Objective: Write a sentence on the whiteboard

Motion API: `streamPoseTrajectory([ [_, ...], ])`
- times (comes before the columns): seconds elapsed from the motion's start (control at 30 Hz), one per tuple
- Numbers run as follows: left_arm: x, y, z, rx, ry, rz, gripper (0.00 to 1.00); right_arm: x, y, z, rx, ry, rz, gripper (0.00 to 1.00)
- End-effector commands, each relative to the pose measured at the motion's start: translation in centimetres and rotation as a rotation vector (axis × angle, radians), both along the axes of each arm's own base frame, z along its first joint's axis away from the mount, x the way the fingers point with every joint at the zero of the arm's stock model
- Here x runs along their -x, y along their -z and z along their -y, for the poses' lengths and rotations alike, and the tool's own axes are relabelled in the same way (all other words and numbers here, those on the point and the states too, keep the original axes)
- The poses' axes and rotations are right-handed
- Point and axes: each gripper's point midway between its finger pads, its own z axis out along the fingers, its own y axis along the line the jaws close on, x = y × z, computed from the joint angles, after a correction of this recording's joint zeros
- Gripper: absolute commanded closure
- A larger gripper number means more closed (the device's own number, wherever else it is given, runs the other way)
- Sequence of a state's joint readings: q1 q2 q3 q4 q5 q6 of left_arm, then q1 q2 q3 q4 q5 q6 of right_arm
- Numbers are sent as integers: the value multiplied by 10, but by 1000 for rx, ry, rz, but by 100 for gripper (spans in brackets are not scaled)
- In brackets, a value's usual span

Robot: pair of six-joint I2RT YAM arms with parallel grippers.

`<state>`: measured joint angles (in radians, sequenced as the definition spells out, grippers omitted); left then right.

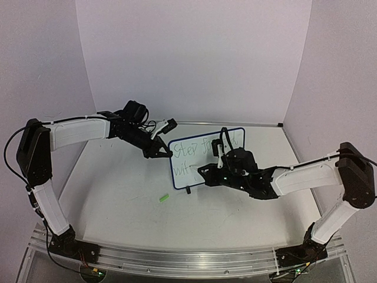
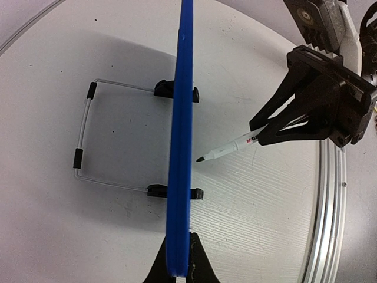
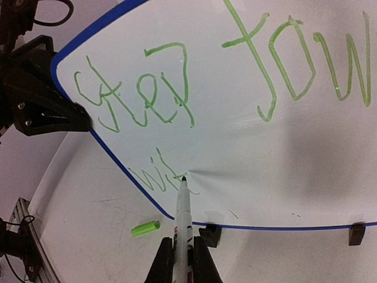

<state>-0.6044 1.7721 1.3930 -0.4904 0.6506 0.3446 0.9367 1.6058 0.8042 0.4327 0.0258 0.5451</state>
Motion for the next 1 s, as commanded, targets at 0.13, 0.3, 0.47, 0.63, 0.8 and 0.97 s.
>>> streamPoseTrajectory([
  [0.13,2,11,-1,-57,3,-4,100,-13,-35,-8,-47,17,78,100],
  [0.3,2,11,-1,-56,3,-6,100,-18,-35,-5,-41,36,80,100],
  [0.47,2,11,-1,-55,2,-7,100,-21,-27,-5,-30,37,61,100],
  [0.63,2,11,-1,-56,3,-7,100,-21,-18,-5,-21,37,39,100],
  [0.8,2,11,0,-54,4,-8,100,-16,-4,1,-5,42,8,100],
  [0.97,2,11,0,-53,3,-9,100,-11,12,6,12,41,-25,100],
])
